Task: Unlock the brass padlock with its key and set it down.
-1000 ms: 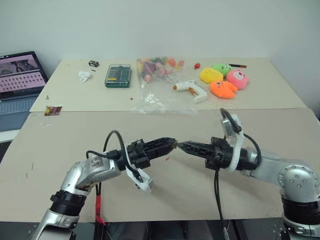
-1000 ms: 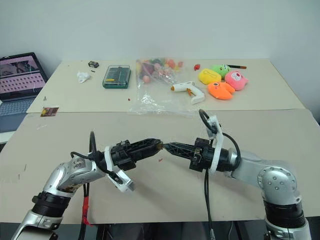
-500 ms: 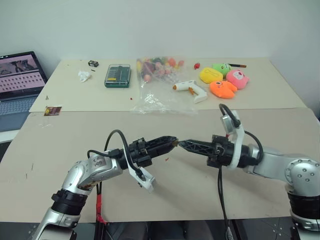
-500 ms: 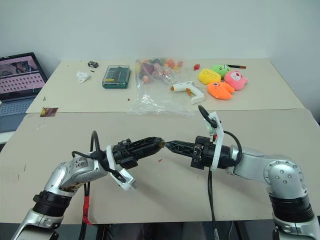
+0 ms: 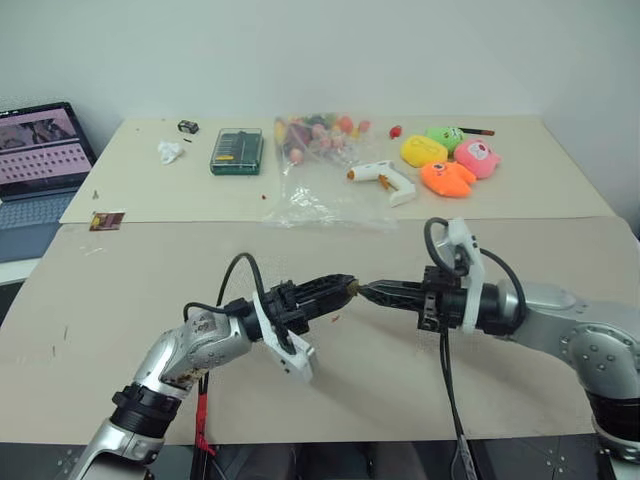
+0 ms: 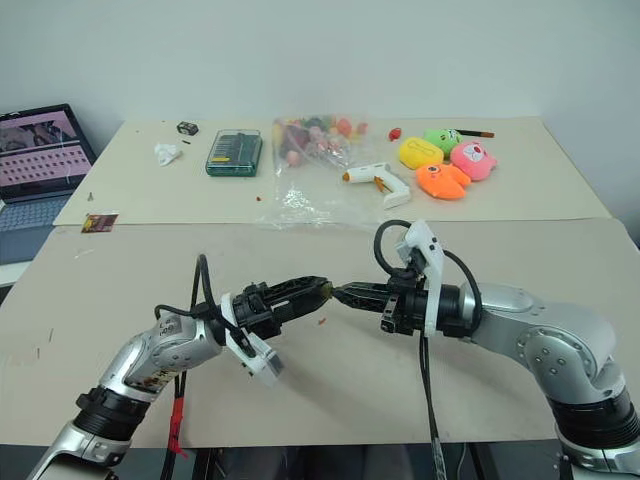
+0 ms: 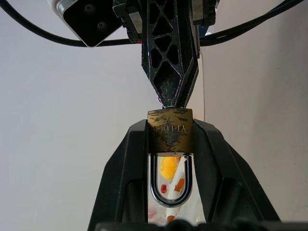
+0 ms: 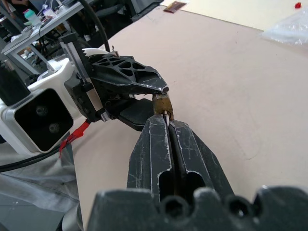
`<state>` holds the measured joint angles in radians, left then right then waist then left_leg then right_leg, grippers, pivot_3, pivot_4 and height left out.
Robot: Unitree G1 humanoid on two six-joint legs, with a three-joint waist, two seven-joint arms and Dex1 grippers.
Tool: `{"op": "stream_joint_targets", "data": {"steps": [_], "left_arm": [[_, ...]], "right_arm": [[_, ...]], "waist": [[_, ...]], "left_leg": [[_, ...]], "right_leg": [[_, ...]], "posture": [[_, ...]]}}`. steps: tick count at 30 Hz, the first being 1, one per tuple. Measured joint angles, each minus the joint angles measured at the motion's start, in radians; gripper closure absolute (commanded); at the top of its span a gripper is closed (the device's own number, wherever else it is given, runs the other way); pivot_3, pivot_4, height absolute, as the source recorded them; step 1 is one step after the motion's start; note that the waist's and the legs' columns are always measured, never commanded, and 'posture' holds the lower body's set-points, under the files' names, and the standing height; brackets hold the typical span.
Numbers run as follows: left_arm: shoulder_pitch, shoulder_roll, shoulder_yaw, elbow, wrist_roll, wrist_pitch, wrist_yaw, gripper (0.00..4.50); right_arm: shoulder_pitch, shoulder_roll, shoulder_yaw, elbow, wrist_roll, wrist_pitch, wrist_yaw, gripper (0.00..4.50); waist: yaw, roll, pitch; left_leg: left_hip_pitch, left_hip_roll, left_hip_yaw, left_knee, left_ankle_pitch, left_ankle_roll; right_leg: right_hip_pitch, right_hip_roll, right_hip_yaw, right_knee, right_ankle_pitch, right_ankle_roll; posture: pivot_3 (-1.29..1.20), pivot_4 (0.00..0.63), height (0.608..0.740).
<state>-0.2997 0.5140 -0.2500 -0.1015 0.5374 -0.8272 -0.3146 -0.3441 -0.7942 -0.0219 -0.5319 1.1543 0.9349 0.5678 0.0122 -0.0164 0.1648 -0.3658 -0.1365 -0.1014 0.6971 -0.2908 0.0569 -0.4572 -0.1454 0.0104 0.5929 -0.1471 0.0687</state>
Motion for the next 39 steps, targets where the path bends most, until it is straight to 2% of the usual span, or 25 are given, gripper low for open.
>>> {"op": "stream_joint_targets", "data": {"steps": [7,30,34,37,38,39], "left_arm": [[-0.001,-0.004,0.0,0.0,-0.029,0.025,-0.019,3.68],[0.007,-0.024,-0.015,-0.016,-0.028,0.03,-0.025,3.68],[0.011,-0.024,-0.015,-0.016,-0.028,0.03,-0.024,3.68],[0.014,-0.023,-0.014,-0.015,-0.028,0.031,-0.023,3.68],[0.018,-0.024,-0.013,-0.015,-0.028,0.031,-0.022,3.68],[0.02,-0.024,-0.014,-0.015,-0.028,0.031,-0.021,3.68]], "right_arm": [[0.003,0.012,-0.005,-0.002,-0.014,-0.004,0.062,2.03],[-0.062,0.066,0.011,0.054,-0.09,0.03,0.041,2.03],[-0.063,0.08,0.01,0.052,-0.074,0.047,0.038,3.08],[-0.064,0.089,0.01,0.049,-0.059,0.06,0.039,4.1],[-0.065,0.09,0.01,0.047,-0.058,0.063,0.039,4.35],[-0.065,0.09,0.01,0.047,-0.057,0.066,0.039,4.39]], "waist": [[0.001,0.0,0.0],[0.001,0.0,0.0],[0.0,0.0,0.0],[0.001,0.0,0.0],[0.001,0.0,0.0],[0.001,0.0,0.0]], "left_leg": [[0.0,0.0,0.0,0.0,0.0,0.0],[0.0,0.0,0.0,0.0,0.0,0.0],[0.0,0.0,0.0,0.0,0.0,0.0],[0.0,0.0,0.0,0.0,0.0,0.0],[0.0,0.0,0.0,0.0,0.0,0.0],[0.0,0.0,0.0,0.0,0.0,0.0]], "right_leg": [[0.0,0.0,0.0,0.0,0.0,0.0],[0.0,0.0,0.0,0.0,0.0,0.0],[0.0,0.0,0.0,0.0,0.0,0.0],[0.0,0.0,0.0,0.0,0.0,0.0],[0.0,0.0,0.0,0.0,0.0,0.0],[0.0,0.0,0.0,0.0,0.0,0.0]], "posture": [[0.0,0.15,0.74],[0.0,0.15,0.74],[0.0,0.15,0.74],[0.0,0.15,0.74],[0.0,0.15,0.74],[0.0,0.15,0.74]]}}
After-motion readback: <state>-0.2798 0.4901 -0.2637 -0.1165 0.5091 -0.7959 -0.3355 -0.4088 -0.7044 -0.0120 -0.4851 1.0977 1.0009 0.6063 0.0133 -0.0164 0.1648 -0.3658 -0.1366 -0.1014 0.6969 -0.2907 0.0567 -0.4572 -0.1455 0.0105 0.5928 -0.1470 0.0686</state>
